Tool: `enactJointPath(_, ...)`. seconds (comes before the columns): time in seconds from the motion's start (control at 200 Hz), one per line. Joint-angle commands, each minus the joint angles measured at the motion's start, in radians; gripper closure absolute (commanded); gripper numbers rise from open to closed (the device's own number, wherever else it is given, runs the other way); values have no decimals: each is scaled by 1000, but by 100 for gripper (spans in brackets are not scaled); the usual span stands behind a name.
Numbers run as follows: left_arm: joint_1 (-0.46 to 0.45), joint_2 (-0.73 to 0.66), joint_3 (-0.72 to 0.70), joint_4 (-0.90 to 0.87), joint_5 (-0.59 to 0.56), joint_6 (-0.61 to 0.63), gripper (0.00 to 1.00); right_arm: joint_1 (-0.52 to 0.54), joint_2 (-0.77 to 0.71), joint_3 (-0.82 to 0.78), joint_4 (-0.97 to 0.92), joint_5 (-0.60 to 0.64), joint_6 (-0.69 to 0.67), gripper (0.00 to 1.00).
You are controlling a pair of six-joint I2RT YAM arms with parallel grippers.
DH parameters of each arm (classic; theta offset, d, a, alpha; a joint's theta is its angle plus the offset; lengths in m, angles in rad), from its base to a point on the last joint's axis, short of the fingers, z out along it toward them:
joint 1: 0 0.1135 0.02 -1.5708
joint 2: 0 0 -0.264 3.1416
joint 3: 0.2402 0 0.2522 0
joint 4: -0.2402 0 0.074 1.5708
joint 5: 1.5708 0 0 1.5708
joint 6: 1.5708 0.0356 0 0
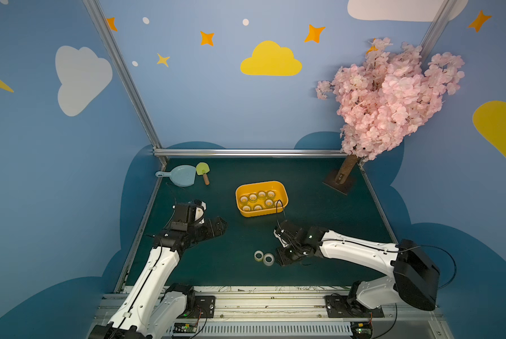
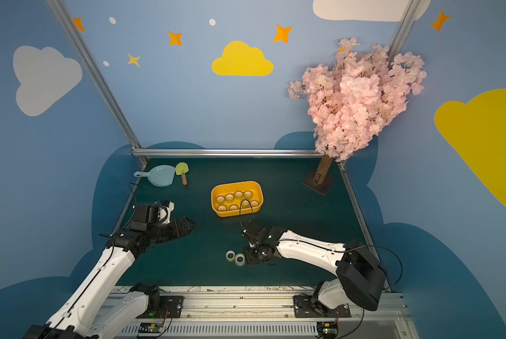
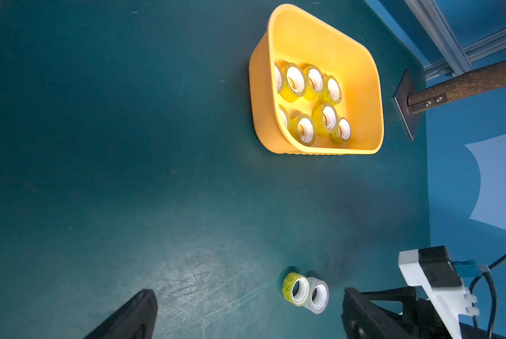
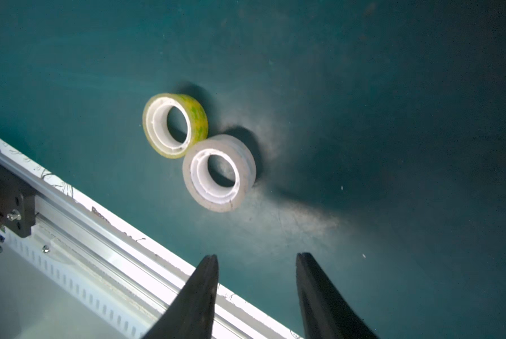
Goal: Put the transparent tape into the storage box
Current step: Pick up the tape at the center of the board.
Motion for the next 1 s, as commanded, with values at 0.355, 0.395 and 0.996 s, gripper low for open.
enactJointPath(0.355,-16,-24,22,-26,-12,8,0,64,262,192,-148,138,38,52)
enactJointPath(0.395,-19,-29,22,-27,-14,7,0,65,276,197,-165,149,40,52)
enactJointPath(0.996,-28,-38,23,-30,-29,10,0,13,288,152,-193,211,63,71)
